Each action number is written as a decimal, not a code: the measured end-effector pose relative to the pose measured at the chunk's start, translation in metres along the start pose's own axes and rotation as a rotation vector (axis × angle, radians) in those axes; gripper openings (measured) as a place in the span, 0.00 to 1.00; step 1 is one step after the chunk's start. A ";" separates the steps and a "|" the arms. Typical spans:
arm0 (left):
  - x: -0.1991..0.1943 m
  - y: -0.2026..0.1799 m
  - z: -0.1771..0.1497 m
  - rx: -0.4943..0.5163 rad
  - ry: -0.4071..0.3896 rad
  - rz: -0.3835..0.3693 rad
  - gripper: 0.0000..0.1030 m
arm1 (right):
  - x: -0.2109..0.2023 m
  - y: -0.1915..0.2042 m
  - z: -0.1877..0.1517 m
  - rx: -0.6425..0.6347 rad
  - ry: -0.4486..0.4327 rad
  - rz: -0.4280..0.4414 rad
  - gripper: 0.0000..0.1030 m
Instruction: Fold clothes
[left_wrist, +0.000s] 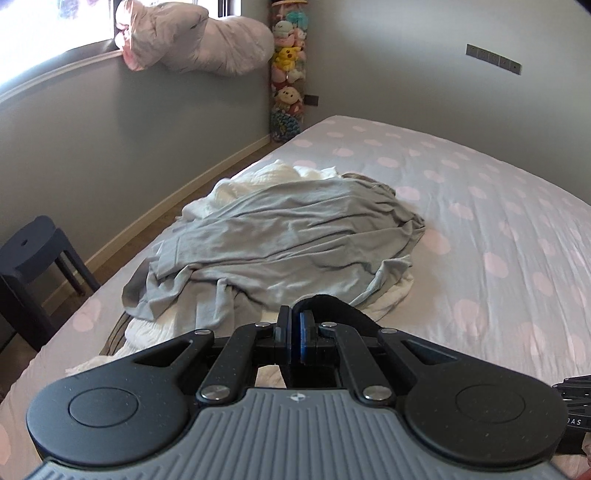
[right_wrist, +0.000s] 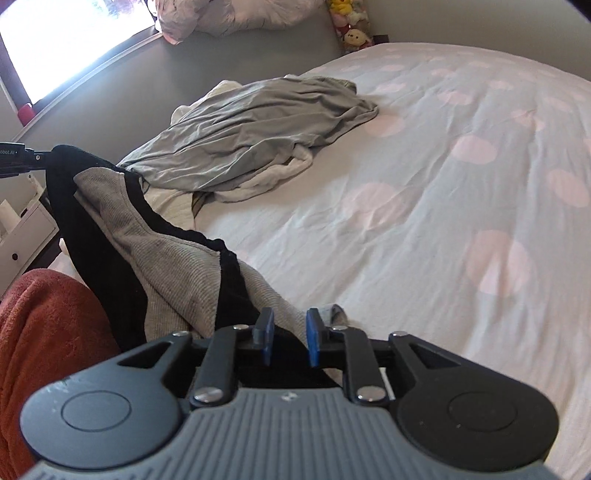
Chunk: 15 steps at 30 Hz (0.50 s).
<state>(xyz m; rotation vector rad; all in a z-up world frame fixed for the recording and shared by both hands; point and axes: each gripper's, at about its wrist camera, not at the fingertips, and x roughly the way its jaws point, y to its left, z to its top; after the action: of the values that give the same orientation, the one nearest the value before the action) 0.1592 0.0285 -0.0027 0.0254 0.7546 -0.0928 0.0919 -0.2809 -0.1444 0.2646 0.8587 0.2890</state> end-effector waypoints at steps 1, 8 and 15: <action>0.004 0.005 -0.004 -0.008 0.014 0.006 0.02 | 0.005 0.003 -0.001 -0.002 0.013 0.018 0.28; 0.029 0.034 -0.026 -0.075 0.094 0.014 0.02 | 0.021 0.015 -0.008 -0.035 0.053 0.059 0.28; 0.042 0.041 -0.035 -0.105 0.124 0.007 0.02 | 0.016 0.007 -0.009 -0.014 0.043 0.048 0.34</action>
<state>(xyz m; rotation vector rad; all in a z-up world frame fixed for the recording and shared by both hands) 0.1692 0.0686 -0.0572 -0.0663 0.8828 -0.0453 0.0943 -0.2680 -0.1586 0.2671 0.8930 0.3468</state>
